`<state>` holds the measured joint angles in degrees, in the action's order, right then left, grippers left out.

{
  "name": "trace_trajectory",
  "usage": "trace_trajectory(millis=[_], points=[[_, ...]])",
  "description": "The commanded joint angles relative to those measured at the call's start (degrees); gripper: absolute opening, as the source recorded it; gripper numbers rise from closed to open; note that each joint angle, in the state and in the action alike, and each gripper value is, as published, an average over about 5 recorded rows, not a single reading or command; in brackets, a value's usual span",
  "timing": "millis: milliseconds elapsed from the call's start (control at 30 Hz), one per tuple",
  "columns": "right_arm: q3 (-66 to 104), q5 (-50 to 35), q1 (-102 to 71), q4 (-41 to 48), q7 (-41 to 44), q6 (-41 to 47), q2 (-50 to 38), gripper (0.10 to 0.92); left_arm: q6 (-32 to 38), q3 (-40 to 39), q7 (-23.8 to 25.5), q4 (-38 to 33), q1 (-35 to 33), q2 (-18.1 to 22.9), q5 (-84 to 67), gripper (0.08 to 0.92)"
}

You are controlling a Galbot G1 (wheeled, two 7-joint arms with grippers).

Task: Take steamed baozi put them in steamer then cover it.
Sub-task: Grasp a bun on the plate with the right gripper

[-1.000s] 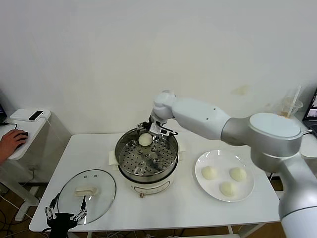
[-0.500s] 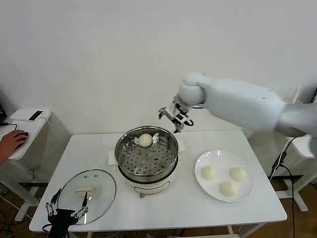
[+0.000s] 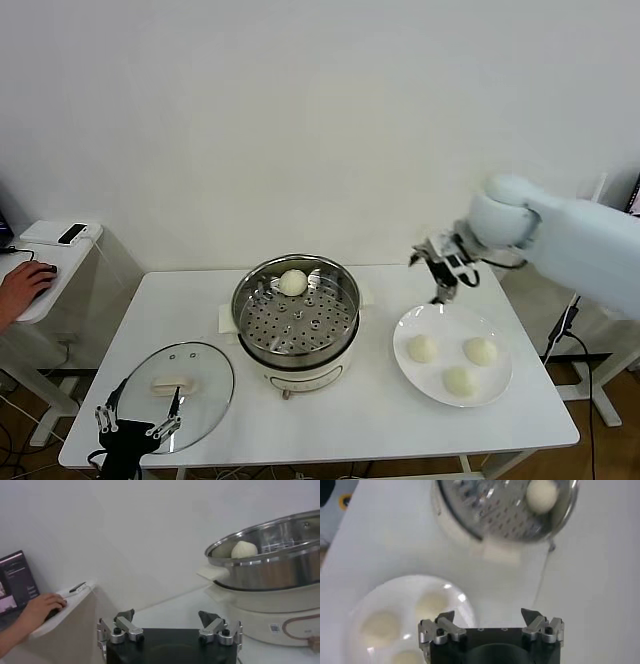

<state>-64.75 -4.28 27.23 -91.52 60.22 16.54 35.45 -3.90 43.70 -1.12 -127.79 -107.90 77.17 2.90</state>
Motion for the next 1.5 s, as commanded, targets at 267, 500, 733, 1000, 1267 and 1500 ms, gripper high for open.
trace_trajectory(millis=[267, 500, 733, 1000, 1267, 1500], points=[[17.6, 11.3, -29.6, 7.5, -1.0, 2.5, 0.4, 0.823, -0.3, 0.7, 0.2, -0.2, -0.2, -0.1, 0.5, 0.823], [18.6, 13.2, -31.8, 12.0, -0.8, 1.7, 4.6, 0.823, -0.4, 1.2, 0.2, 0.2, -0.8, 0.2, 0.7, 0.823], [19.5, 14.8, -33.0, 15.3, -2.2, 1.6, 8.6, 0.823, -0.3, 1.5, 0.3, 0.1, -1.3, 0.6, 1.1, 0.823], [20.8, 16.7, -34.4, 18.3, -2.9, 1.0, 11.3, 0.823, -0.4, 1.6, 0.3, 0.2, -1.2, 0.7, 1.3, 0.823], [21.3, 17.5, -34.7, 19.7, -3.0, 1.3, 12.1, 0.822, -0.4, 1.7, 0.3, 0.4, -1.1, 0.6, 1.2, 0.823], [21.3, 17.3, -34.1, 19.4, -2.4, 1.8, 11.8, 0.74, -0.4, 1.8, 0.2, 0.5, -1.1, 0.6, 1.2, 0.823]])
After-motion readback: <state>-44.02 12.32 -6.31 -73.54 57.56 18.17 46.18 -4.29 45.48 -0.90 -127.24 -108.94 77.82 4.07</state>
